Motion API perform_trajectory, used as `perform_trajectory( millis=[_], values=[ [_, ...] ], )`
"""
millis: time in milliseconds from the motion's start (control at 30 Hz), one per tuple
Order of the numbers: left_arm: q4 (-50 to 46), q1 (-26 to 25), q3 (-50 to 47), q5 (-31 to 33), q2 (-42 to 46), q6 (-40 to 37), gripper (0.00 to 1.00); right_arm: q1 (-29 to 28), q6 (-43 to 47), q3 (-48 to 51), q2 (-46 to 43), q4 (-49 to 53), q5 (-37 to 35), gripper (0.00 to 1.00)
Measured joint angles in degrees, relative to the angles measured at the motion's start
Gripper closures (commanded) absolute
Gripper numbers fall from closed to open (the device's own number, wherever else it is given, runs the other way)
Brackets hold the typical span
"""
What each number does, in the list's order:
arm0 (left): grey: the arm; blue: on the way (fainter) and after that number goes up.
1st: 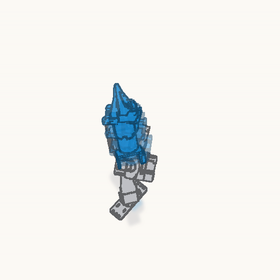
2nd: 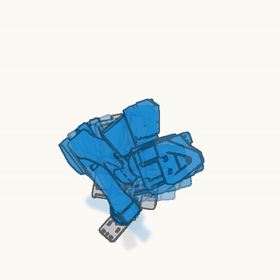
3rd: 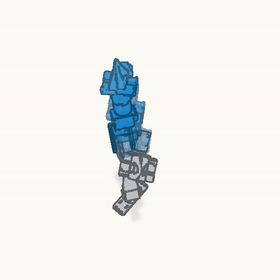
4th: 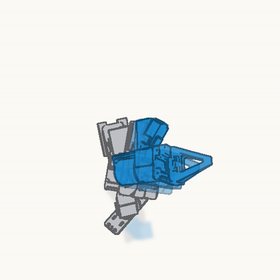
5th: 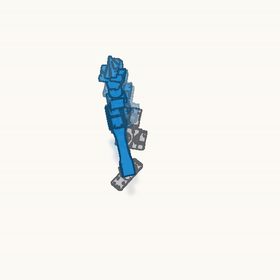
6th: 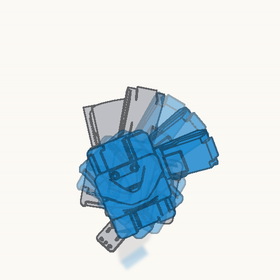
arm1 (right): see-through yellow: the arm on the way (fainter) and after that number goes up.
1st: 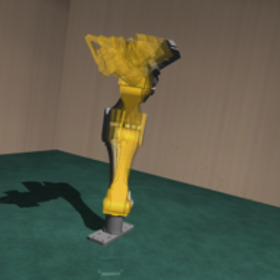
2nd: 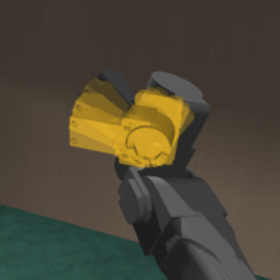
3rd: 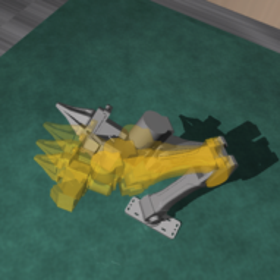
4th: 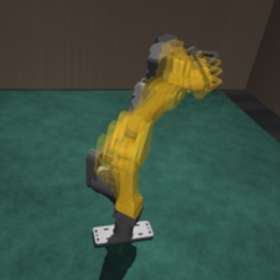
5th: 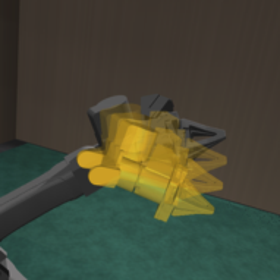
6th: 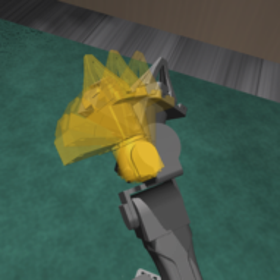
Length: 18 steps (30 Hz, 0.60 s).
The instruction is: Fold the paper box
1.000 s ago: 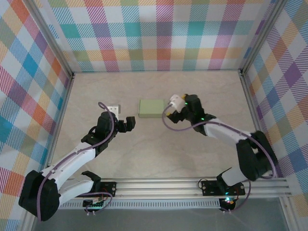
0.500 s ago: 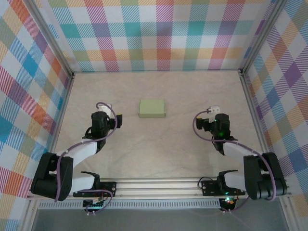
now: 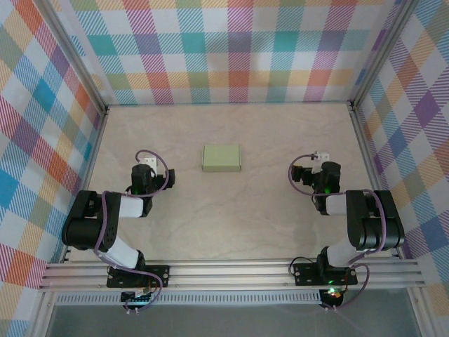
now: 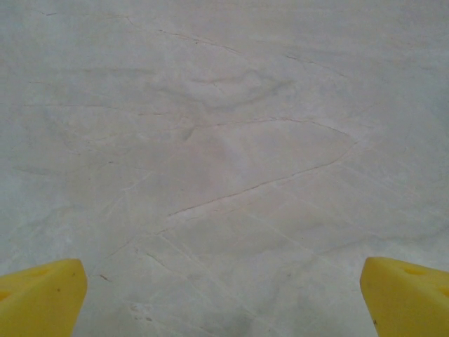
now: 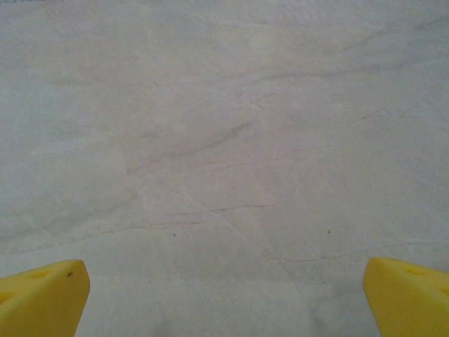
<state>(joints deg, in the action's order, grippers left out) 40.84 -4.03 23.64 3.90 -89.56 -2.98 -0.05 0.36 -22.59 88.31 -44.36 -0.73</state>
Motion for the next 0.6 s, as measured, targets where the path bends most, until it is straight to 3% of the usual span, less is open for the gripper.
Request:
perform_trajectory(
  millis=[600],
  values=[
    [1.4,0.0,0.3,0.0,0.0,0.6,0.00,0.0,-0.2,0.0,0.0,-0.7,0.9,0.00]
  ],
)
